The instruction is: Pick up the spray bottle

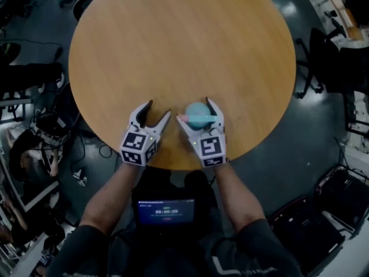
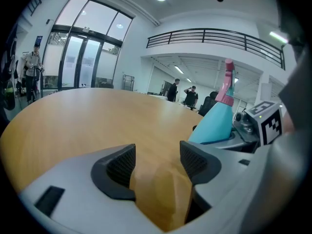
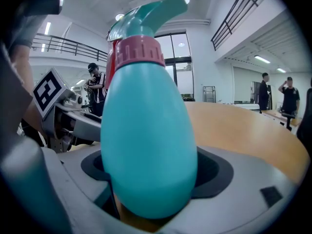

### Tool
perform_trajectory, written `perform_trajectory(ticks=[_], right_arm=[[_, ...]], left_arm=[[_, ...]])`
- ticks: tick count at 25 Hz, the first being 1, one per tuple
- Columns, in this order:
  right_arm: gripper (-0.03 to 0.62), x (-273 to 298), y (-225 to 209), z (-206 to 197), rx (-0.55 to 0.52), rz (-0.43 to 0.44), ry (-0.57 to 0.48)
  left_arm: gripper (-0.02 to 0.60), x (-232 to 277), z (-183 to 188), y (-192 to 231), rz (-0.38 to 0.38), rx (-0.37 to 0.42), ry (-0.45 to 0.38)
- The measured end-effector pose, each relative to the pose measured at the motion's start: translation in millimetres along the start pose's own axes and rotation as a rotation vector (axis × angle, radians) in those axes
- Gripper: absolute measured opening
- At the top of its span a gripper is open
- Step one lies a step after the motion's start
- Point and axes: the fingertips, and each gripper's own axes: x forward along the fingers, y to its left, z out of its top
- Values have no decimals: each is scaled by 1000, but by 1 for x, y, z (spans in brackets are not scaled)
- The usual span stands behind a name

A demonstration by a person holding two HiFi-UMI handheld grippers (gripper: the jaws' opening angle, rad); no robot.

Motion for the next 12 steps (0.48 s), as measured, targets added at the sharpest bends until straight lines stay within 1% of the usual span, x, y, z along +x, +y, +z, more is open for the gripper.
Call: perform_trajectory(ticks=[2, 6, 8, 11, 12], right_arm=[[446, 3, 0, 1, -16, 0, 4], [440, 6, 0, 7, -7, 21, -12], [439, 3, -1, 17, -4, 28, -28], [439, -4, -2, 41, 0, 36, -53], [439, -7, -2, 51, 8, 41, -62]], left_arm=[[294, 3, 4, 0, -2, 10, 1], [285, 1, 9, 1, -1, 11, -5], [259, -1, 19, 3, 7, 10, -27], [245, -9, 43, 4, 9, 4, -75], [228, -13, 52, 3, 5, 4, -94]])
